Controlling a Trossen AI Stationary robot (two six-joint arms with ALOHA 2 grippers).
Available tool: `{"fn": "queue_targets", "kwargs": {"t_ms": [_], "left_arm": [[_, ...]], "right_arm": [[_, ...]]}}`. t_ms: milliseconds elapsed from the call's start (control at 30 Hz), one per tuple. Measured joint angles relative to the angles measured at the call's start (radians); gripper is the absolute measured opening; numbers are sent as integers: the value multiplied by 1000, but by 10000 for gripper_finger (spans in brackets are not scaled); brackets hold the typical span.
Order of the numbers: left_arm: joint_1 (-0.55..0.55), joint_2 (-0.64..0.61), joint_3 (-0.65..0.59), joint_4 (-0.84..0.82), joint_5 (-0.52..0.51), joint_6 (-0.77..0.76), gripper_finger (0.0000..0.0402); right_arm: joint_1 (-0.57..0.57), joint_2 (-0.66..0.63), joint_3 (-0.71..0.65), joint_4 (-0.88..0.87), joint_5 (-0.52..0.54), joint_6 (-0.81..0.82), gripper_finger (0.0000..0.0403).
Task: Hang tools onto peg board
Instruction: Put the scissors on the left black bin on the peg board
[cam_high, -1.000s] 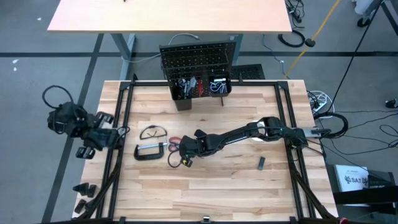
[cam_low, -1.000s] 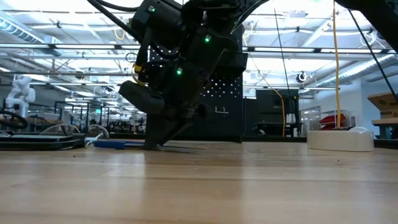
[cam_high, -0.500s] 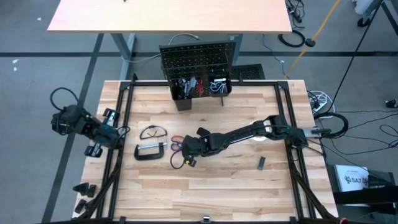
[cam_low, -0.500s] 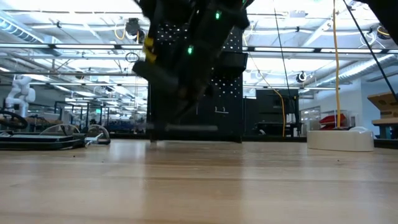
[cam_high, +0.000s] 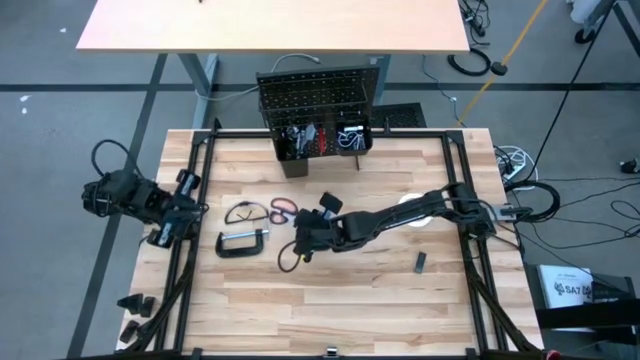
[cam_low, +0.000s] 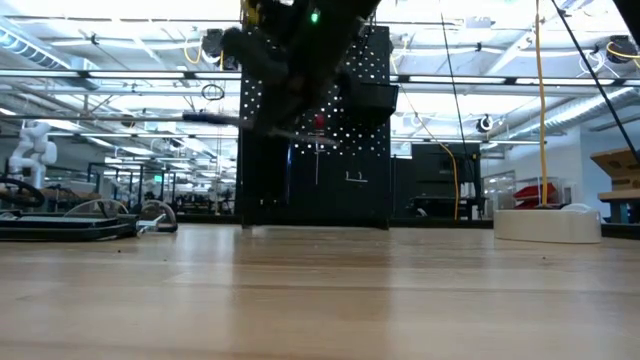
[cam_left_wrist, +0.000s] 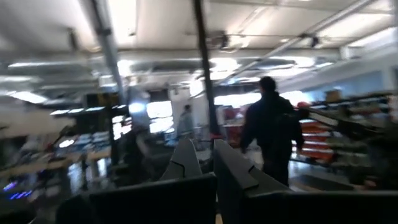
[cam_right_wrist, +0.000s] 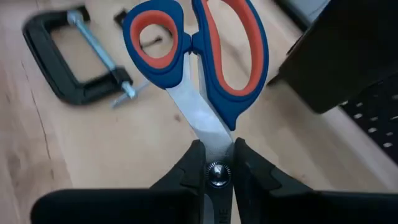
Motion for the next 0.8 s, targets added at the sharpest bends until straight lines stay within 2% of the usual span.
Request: {"fn": "queue_targets", "kwargs": {"t_ms": [133,267,467,567,667,733,800], "left_arm": [[0,0,0,-2,-150,-68,0],[0,0,0,-27,-298,-126,0],[0,1,0,-149,-538,-204,0],[0,1,0,-199,-569,-224,0],[0,2,0,-221,-574,-236,0],[0,2,0,-225,-574,-236,0],[0,2,0,-227,-574,-236,0]], "right_arm": [[5,-39,0,-27,18,0,42],[15,-96,-33,-61,118,32,42],[27,-230,-182,-21,240,92,42],[34,-286,-275,118,284,48,42],[37,-307,-360,358,299,-90,42],[37,-305,-401,528,270,-229,42],[25,-293,-430,714,187,-346,42]]}}
